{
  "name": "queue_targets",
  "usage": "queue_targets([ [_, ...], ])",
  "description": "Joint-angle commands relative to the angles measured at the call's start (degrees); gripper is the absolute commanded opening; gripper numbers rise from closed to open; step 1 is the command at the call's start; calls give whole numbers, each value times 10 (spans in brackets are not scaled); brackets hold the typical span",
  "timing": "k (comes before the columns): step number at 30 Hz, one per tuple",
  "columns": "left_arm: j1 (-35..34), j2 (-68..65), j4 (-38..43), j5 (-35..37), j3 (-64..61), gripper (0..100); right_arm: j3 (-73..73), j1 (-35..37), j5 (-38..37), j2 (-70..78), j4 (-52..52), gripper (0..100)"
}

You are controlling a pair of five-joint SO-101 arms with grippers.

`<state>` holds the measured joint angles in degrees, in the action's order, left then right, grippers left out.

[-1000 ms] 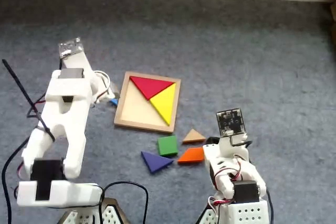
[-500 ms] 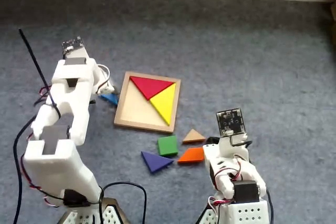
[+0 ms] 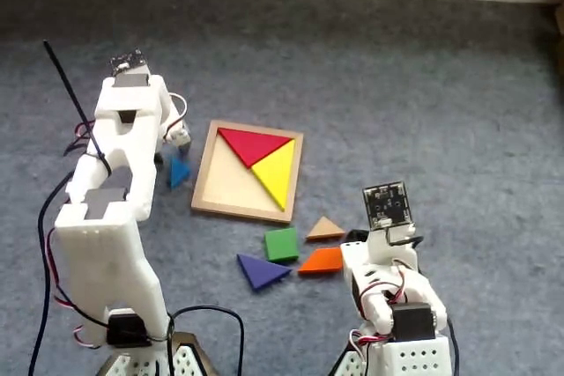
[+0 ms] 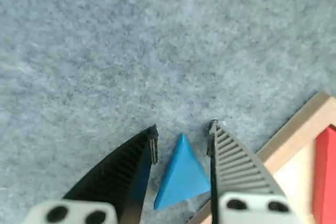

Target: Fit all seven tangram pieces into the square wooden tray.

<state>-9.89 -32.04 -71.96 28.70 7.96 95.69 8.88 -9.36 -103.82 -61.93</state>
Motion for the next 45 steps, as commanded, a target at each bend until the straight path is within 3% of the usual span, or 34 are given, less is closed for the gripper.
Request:
queue_targets([
  [1,-7,5,-25,2,27,161,80,1,2,-4,14,5],
  [12,44,32,-112,-4,34,164,80,1,2,-4,14,5],
  [25,41,-29,-117,-132,35,161,80,1,1,-4,13,5],
  [33,43,-25,-119,-141,34,160,80,1,1,-4,13,5],
  [45,95,114,-176,-141,29,160,80,1,1,-4,13,5],
])
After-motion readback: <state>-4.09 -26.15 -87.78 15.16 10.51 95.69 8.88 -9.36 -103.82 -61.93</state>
